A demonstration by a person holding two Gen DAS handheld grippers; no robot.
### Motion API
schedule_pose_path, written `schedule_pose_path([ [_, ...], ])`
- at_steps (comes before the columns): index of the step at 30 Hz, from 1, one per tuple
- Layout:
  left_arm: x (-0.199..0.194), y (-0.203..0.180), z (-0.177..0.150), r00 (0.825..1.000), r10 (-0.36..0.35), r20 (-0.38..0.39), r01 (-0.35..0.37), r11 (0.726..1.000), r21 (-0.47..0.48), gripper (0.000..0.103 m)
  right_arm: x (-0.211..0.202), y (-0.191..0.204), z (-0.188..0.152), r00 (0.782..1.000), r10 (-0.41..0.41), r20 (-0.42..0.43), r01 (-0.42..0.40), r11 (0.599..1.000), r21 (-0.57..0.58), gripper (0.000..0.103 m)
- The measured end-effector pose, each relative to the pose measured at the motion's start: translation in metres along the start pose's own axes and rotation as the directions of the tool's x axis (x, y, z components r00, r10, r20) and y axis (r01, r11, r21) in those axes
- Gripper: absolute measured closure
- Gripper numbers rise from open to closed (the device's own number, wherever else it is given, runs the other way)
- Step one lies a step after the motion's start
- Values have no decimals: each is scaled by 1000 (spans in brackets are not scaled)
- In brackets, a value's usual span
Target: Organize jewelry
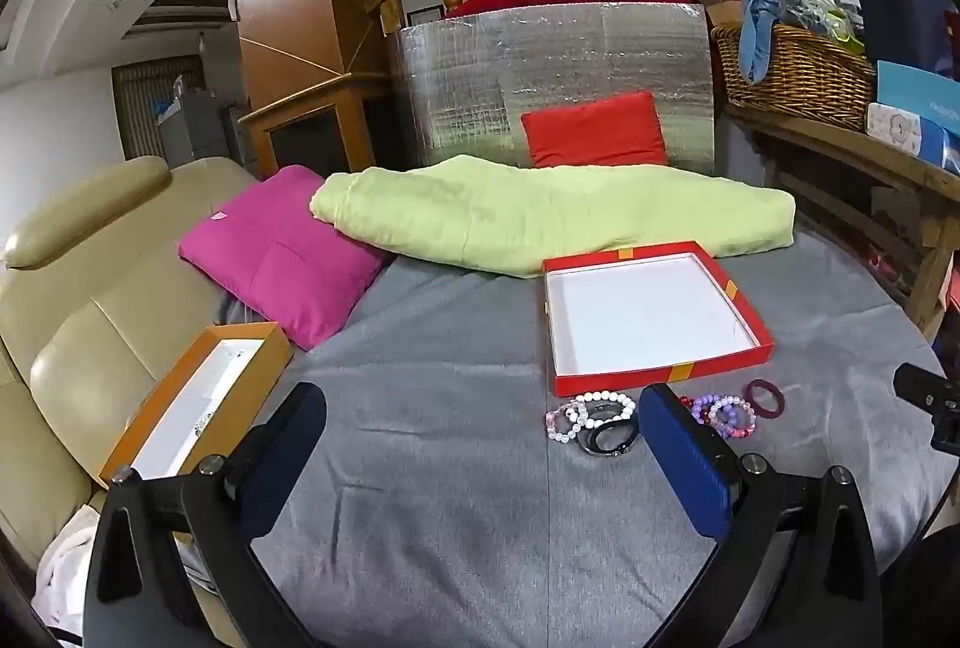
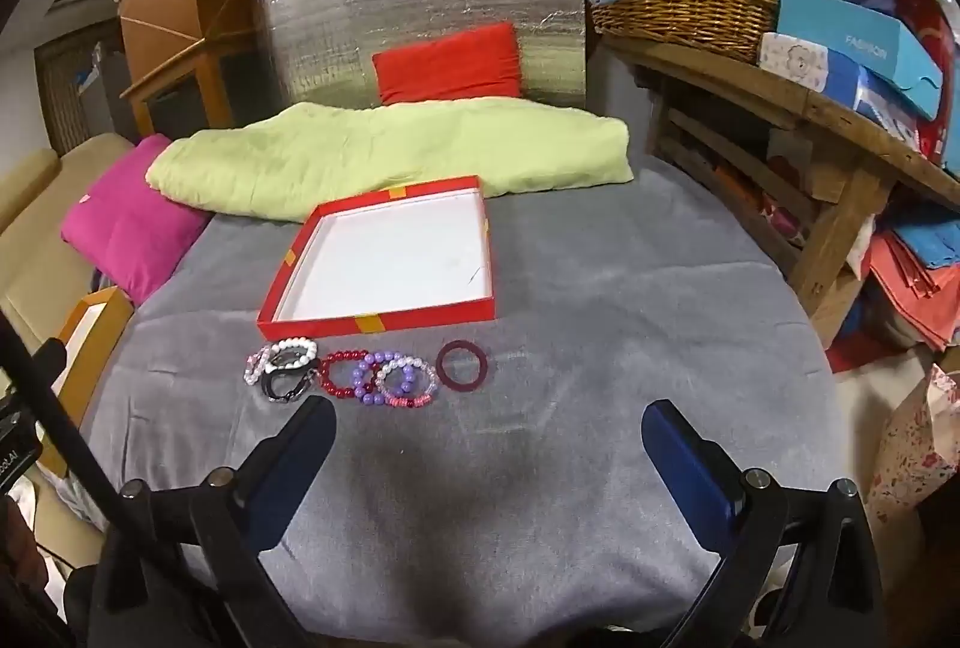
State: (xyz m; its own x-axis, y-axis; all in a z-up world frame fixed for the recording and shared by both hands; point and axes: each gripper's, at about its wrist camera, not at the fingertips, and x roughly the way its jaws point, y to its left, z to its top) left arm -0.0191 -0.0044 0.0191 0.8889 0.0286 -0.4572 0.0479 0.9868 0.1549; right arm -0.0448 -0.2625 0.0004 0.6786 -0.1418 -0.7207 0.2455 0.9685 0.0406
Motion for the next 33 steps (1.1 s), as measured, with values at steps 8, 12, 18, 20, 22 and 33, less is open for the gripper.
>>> schedule_pose_path([
  [8,0,-1,0,1000,7,-22,-7,1000,1,0,-12,12,3,1000,-5,24,5,1000,-20,0],
  [12,0,-2,0,1000,7,-28,-7,1000,1,0,-16,21,2,999,-34,42,36,998,-47,0],
  [18,2,1,-3,999,8,-37,-8,1000,0,0,-12,31,-1,998,-46,29,48,996,-73,0],
  [20,4,2,-4,999,10,-44,-10,1000,-3,0,-10,34,-2,999,-46,24,48,996,-78,0],
  [22,6,4,-5,999,10,-50,-10,1000,-7,0,-8,38,-3,999,-45,19,47,995,-85,0],
  [33,13,5,-8,998,7,-64,-8,1000,-10,0,-2,57,-5,997,-64,32,67,989,-133,0],
])
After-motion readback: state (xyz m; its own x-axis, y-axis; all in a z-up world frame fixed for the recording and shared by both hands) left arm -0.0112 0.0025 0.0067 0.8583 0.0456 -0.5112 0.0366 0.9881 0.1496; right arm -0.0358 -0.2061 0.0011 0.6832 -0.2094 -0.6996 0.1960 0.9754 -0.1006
